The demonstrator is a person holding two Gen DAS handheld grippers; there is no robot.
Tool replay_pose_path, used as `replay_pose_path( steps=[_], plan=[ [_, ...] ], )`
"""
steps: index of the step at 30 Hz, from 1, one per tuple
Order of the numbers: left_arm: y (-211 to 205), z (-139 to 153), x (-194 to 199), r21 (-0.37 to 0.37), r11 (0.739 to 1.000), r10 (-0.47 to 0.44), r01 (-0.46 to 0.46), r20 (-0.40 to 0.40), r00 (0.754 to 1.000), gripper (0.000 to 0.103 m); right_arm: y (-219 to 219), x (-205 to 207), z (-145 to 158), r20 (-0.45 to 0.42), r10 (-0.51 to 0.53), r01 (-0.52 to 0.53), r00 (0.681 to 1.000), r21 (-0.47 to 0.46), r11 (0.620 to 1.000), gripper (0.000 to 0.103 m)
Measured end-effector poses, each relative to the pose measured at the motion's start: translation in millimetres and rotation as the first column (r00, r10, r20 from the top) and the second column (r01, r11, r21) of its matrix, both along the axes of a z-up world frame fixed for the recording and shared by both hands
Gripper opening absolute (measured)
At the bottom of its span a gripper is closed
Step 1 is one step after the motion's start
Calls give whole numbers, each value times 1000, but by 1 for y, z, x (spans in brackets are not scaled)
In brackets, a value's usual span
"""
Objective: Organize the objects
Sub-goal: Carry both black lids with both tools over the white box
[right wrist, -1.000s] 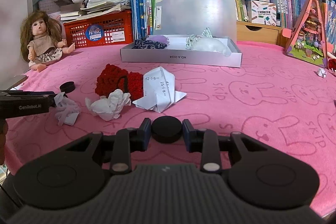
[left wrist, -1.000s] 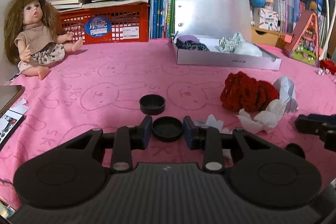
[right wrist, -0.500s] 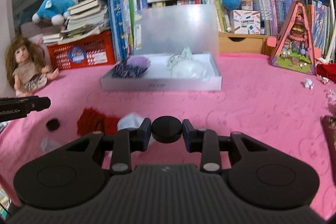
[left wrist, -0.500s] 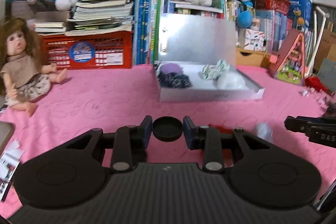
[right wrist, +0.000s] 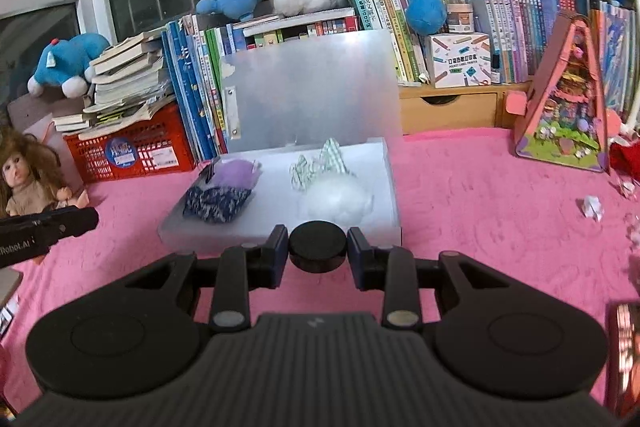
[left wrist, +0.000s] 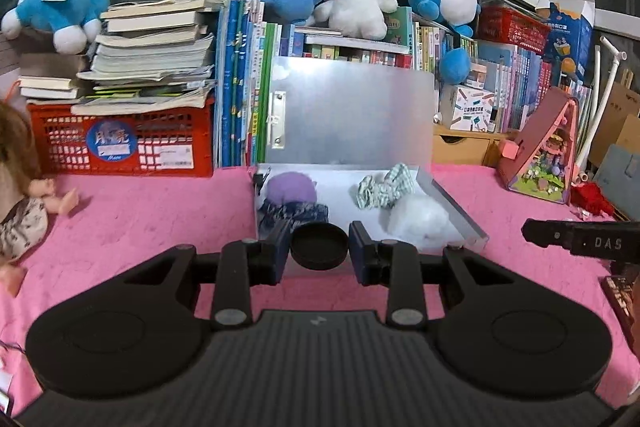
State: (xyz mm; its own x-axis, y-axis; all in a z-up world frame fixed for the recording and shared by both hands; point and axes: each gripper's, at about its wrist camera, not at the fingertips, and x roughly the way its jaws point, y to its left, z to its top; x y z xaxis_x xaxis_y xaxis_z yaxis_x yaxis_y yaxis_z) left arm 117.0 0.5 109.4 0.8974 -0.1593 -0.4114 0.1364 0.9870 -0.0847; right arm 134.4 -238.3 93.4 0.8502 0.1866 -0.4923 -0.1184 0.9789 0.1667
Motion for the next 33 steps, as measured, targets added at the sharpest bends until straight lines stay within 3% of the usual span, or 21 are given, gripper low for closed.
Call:
replay_pose_path(
  steps=[7,14,19,33],
  plan=[
    [-11,-1,47,15,1000,-11,12,-48,999,37,-7,41,5,-64,7,-5,998,32,999,37],
    [-15,-19,103,14,1000,-8,10,-139,990,37,-3,93,-10,-197,23,-13,980,52,999,37],
    [-16,-35,135,-3,1000,0,-1,-179,984,37,10,116,-24,-219,39,-36,975,18,999,37],
    [-27,-80,185,40,999,4,8,-282,959,37,21,157,-66,-301,22,-22,954,6,1000,37]
  ],
)
